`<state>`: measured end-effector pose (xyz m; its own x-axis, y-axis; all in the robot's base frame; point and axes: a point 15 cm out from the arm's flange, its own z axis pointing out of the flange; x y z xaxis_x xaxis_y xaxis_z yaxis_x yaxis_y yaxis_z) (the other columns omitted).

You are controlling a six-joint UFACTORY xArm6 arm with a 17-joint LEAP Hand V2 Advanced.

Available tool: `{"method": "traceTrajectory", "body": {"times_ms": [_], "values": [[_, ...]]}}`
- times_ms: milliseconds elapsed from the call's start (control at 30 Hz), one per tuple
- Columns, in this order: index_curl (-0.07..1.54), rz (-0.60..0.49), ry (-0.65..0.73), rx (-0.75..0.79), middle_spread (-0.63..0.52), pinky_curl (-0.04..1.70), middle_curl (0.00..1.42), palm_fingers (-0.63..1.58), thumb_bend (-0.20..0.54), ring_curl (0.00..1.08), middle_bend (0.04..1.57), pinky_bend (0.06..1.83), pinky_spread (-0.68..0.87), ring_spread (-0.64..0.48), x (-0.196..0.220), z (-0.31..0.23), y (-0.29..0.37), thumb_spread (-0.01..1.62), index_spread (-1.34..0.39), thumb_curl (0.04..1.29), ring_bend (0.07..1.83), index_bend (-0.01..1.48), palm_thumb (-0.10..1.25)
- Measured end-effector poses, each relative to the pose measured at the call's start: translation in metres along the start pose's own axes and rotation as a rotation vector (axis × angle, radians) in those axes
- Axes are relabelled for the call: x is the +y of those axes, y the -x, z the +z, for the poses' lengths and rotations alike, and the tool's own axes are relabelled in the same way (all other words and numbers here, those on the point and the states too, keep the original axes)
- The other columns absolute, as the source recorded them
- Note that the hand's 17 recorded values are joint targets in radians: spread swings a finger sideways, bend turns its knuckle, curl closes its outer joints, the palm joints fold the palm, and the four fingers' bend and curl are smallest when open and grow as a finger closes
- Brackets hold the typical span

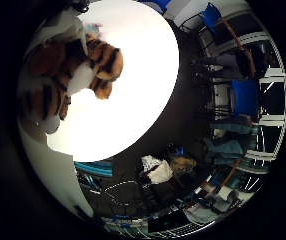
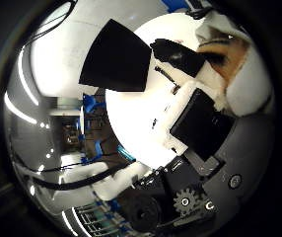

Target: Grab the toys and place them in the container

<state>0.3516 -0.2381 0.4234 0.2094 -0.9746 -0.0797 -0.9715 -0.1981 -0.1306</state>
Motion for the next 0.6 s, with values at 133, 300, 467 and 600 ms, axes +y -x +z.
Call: {"method": "traceTrajectory", "body": {"times_ms": [133, 300, 467, 600], "values": [[0.75, -0.033, -0.037, 0.025, -0.14, 0.86, 0.75, 1.1, -0.01, 0.77, 1.34, 1.31, -0.19, -0.24, -0.023, -0.035, 0.041, 1.24, -0.21, 0.46, 1.33, 1.15, 1.01], [0.75, -0.066, -0.115, 0.013, -0.13, 0.9, 0.75, 1.1, -0.01, 0.79, 1.34, 1.29, -0.2, -0.24, -0.062, -0.078, 0.102, 1.24, -0.21, 0.47, 1.33, 1.15, 1.0], [0.75, -0.092, -0.161, -0.014, -0.13, 0.94, 0.74, 1.1, -0.01, 0.8, 1.34, 1.26, -0.2, -0.24, -0.09, -0.09, 0.155, 1.24, -0.21, 0.48, 1.32, 1.15, 1.0], [0.75, -0.123, -0.187, -0.028, -0.13, 0.96, 0.74, 1.11, -0.011, 0.8, 1.34, 1.24, -0.21, -0.24, -0.103, -0.097, 0.199, 1.23, -0.21, 0.48, 1.32, 1.15, 1.0]]}}
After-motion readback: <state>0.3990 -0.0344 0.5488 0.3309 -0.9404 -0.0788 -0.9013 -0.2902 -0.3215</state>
